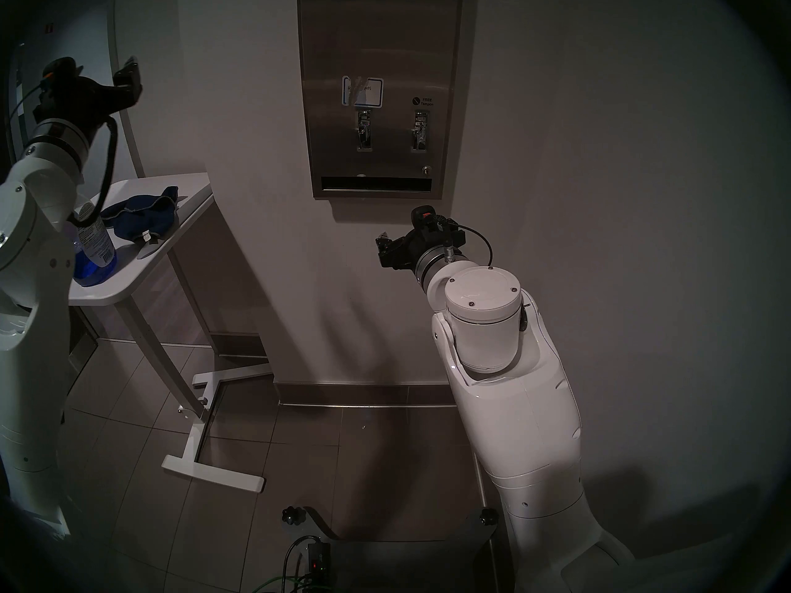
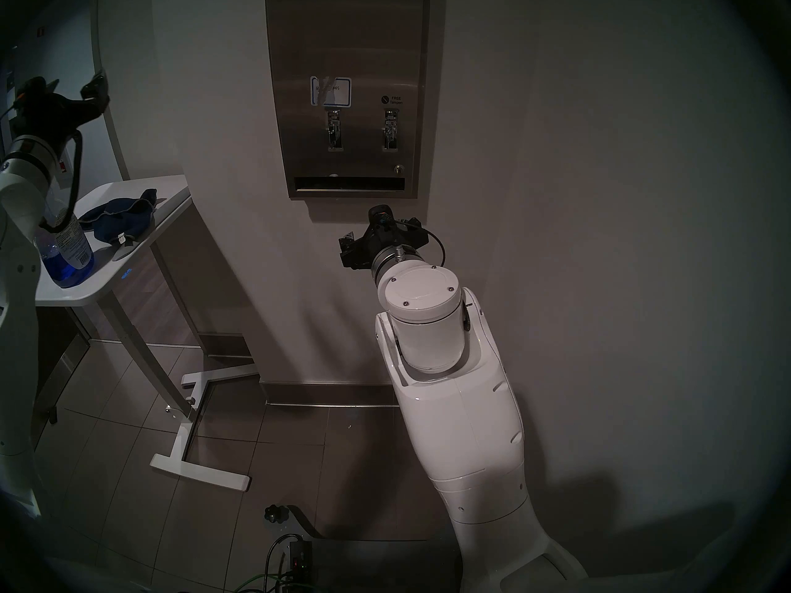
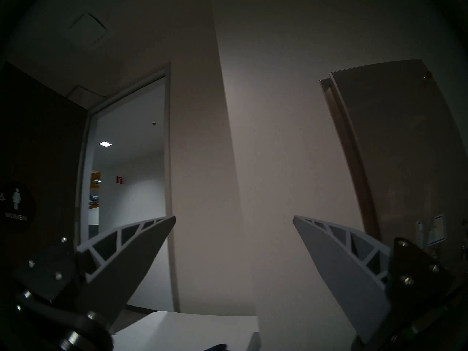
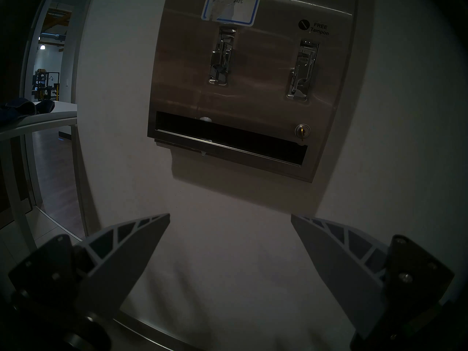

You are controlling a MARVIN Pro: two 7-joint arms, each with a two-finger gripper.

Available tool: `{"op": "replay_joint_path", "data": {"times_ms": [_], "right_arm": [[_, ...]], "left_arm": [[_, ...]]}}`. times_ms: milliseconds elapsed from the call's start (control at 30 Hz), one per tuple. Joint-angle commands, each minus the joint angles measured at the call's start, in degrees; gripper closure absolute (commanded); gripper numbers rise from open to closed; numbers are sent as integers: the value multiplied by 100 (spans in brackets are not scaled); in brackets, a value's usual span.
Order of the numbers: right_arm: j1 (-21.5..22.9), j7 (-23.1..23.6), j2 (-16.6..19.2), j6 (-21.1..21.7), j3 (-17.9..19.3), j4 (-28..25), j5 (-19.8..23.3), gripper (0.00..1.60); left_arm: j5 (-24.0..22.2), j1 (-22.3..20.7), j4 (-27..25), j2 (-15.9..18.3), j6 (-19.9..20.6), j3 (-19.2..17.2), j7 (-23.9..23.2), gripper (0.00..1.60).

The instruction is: Pick up the cleaner bottle and spray the cleaner onto the surface

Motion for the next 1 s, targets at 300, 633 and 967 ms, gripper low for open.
{"op": "replay_joint_path", "data": {"times_ms": [300, 633, 967], "right_arm": [[126, -5, -15, -33, 4, -201, -15, 0], [126, -4, -13, -30, 3, -205, -15, 0], [126, -3, -11, -27, 3, -208, -16, 0]], "left_arm": [[-506, 171, -235, -180, 1162, -1578, -234, 0], [-609, 789, 28, -432, 1265, -2139, -817, 0], [-575, 1074, 285, -592, 1103, -2211, -1144, 0]]}}
